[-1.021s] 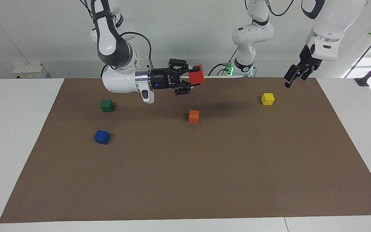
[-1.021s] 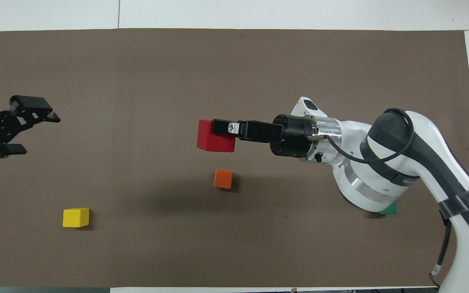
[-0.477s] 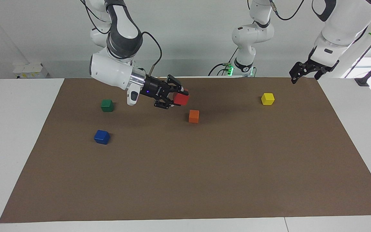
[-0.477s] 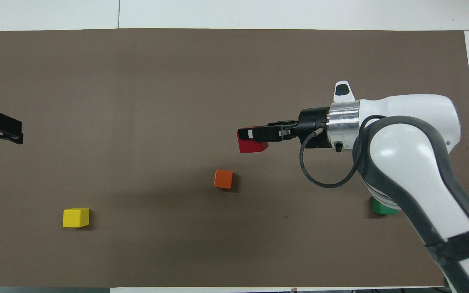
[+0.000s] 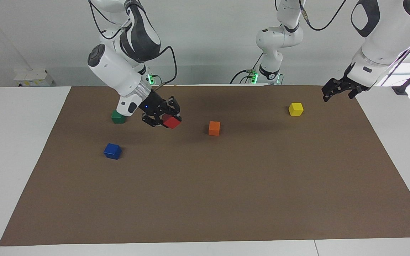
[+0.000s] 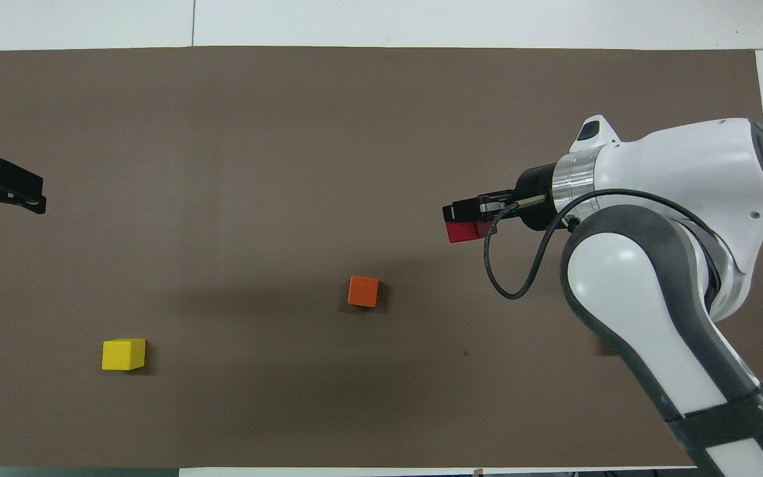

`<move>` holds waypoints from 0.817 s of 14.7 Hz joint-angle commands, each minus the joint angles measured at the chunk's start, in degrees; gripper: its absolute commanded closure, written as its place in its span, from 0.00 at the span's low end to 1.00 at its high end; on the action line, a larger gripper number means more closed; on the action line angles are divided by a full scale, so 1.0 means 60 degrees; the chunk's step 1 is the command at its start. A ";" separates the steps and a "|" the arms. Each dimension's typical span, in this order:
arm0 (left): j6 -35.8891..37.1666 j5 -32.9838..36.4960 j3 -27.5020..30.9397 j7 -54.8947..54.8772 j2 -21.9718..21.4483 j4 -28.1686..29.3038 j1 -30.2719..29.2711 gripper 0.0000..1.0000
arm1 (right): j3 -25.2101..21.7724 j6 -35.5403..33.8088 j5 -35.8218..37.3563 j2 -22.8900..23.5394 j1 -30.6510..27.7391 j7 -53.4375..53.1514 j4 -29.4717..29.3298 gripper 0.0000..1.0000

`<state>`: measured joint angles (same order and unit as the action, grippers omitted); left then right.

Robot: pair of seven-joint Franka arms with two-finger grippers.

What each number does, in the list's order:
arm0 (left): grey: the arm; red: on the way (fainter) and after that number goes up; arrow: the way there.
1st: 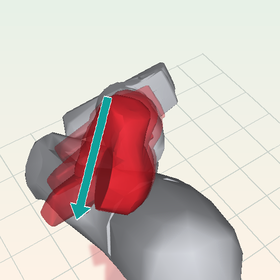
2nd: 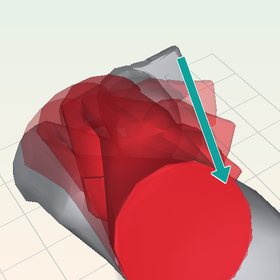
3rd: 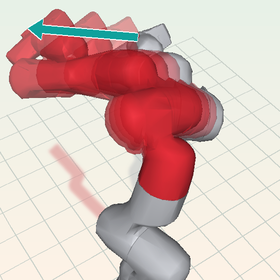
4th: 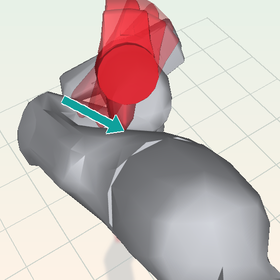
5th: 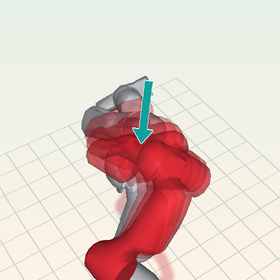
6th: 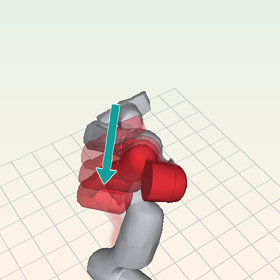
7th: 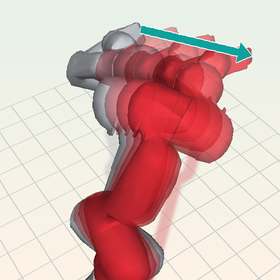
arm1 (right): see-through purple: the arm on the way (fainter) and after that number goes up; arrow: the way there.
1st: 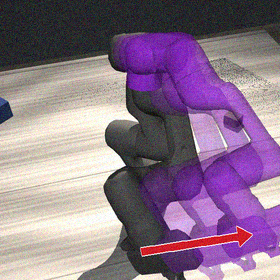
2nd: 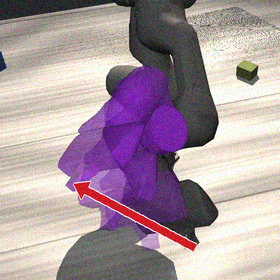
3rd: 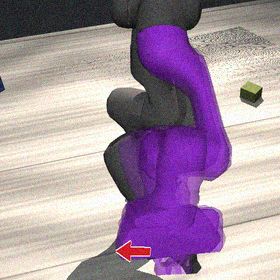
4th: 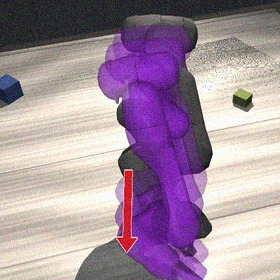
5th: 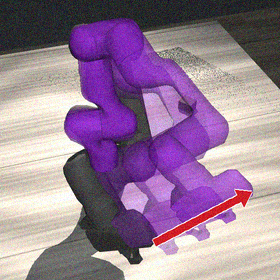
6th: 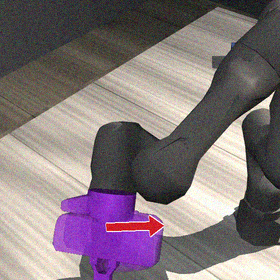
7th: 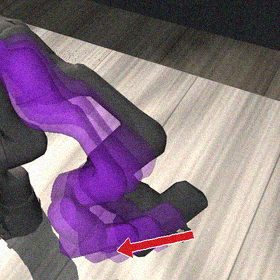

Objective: Transfer red block to right arm and stack on blue block
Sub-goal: 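Carry the red cube with the right gripper above the blue cube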

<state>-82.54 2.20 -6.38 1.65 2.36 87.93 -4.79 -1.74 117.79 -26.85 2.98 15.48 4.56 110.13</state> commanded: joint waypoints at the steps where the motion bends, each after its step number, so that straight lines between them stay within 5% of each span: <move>1: -0.0554 -0.0176 0.0214 -0.0114 -0.0949 0.1122 0.0329 0.00 | 0.0086 -0.0893 0.2020 0.0088 -0.0484 -0.1342 -0.0395 1.00; 7: -0.0629 -0.0176 0.0243 -0.0056 -0.1330 0.1240 0.0358 0.00 | 0.0086 -0.1629 0.4167 0.0088 -0.1626 -0.2019 -0.0177 1.00; 12: -0.0439 -0.0205 0.0185 -0.0187 -0.1155 0.0861 0.0402 0.00 | 0.0086 -0.0709 0.5396 0.0527 -0.1803 -0.4024 0.0349 1.00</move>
<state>-84.79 1.74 -6.20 1.56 -4.28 93.49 -3.22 -2.00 110.28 2.25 5.11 4.86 -14.49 110.38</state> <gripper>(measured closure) 0.000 0.414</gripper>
